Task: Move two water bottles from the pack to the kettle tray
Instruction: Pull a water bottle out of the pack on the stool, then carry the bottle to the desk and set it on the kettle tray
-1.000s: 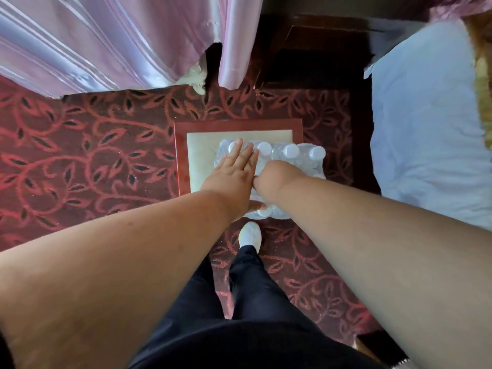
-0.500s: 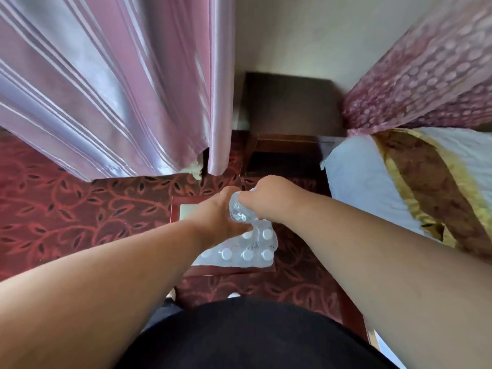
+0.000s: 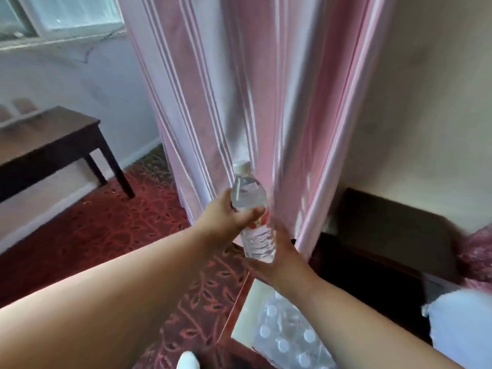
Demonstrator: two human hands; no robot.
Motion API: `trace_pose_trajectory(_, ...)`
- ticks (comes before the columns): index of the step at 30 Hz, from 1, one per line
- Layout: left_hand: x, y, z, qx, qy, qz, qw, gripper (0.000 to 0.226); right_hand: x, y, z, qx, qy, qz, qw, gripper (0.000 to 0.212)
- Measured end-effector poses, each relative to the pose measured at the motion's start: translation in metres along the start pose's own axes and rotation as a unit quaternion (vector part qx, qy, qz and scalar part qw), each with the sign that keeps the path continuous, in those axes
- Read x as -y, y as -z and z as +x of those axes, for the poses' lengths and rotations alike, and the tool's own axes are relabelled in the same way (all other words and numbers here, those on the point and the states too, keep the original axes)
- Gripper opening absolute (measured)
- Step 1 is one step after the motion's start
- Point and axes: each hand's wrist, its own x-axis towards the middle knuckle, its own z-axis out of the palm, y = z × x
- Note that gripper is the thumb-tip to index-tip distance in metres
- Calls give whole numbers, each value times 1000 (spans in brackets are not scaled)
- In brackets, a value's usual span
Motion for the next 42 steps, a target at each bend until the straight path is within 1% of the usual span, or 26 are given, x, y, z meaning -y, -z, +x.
trace_pose_trajectory(2, 2, 30, -10, -60, -4, -13, 998, 45, 18, -34, 12, -7, 45, -7, 999, 96)
trace_pose_trajectory(4, 7, 61, -25, -113, -9, -13, 993, 36, 37, -64, 24, -12, 71, 4, 997, 89)
trace_pose_trajectory(6, 15, 96, -42, -159, -23, -2, 987, 24, 58, -94, 32, 11, 91, -2, 996, 84)
trace_pose_trajectory(7, 20, 116, -51, -183, -20, -6, 983, 24, 72, -109, 34, 31, 99, -10, 995, 83)
trace_pose_trajectory(10, 38, 177, -88, -245, 7, -35, 969, 45, 114, -164, 37, 75, 149, -23, 986, 81)
trace_pose_trajectory(11, 44, 198, -102, -264, 10, -33, 964, 47, 128, -185, 35, 86, 161, -25, 983, 81)
trace_pose_trajectory(14, 62, 264, -151, -312, 11, -17, 950, 39, 172, -254, 24, 134, 172, -22, 976, 83)
trace_pose_trajectory(16, 77, 312, -188, -334, 10, -3, 943, 40, 200, -306, 10, 159, 181, -21, 970, 81)
trace_pose_trajectory(18, 95, 364, -229, -351, 21, 19, 936, 48, 230, -364, -9, 186, 191, -7, 964, 85)
trace_pose_trajectory(20, 114, 417, -272, -367, 36, 46, 928, 50, 258, -425, -31, 222, 191, 16, 956, 89)
trace_pose_trajectory(25, 159, 542, -374, -408, 61, 92, 906, 31, 324, -571, -85, 295, 212, 72, 929, 78)
trace_pose_trajectory(30, 193, 629, -453, -457, 76, 94, 881, 28, 378, -680, -114, 353, 236, 85, 901, 76)
trace_pose_trajectory(36, 247, 716, -506, -514, 123, 84, 845, 26, 418, -794, -123, 401, 248, 86, 877, 76)
trace_pose_trajectory(39, 283, 761, -517, -532, 144, 76, 831, 33, 431, -854, -112, 430, 247, 93, 863, 75)
trace_pose_trajectory(42, 322, 815, -517, -536, 185, 73, 821, 49, 448, -915, -91, 450, 249, 88, 853, 77)
